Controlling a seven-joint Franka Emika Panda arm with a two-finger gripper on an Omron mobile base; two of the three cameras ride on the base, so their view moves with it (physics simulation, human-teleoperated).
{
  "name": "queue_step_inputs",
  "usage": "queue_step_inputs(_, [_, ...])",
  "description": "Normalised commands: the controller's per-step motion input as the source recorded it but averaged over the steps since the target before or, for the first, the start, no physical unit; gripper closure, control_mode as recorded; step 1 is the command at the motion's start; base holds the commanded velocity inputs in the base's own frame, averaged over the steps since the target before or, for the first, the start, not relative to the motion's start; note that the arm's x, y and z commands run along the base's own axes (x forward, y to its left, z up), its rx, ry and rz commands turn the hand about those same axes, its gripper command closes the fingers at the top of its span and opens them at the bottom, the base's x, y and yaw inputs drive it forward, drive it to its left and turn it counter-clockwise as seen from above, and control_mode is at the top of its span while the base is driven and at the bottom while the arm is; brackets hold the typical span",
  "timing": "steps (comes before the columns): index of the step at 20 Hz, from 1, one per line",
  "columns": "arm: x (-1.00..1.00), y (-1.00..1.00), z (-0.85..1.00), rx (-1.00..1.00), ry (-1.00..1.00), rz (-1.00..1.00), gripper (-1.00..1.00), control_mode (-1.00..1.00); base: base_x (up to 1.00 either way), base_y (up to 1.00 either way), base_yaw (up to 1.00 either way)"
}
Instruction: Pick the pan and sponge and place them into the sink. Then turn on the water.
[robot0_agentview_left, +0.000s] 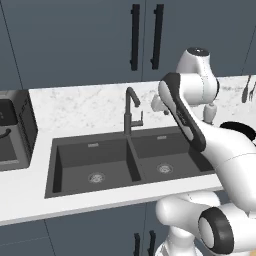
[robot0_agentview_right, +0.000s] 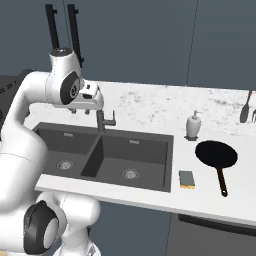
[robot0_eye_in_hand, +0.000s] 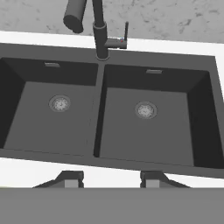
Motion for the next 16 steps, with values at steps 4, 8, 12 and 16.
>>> queue_step_inputs(4, [0.00,-0.14,0.00,0.00,0.00,0.00,-1.00,-1.00,0.00,0.00,0.00])
queue_step_inputs(8, [-0.14,-0.48,0.00,0.01,0.00,0.00,-1.00,-1.00,0.00,0.00,0.00])
queue_step_inputs(12, [-0.23,-0.62,-0.03,0.01,0.00,0.00,-1.00,-1.00,0.00,0.00,0.00])
queue_step_inputs(16, [-0.24,-0.68,-0.08,0.01,0.00,0.00,-1.00,-1.00,0.00,0.00,0.00])
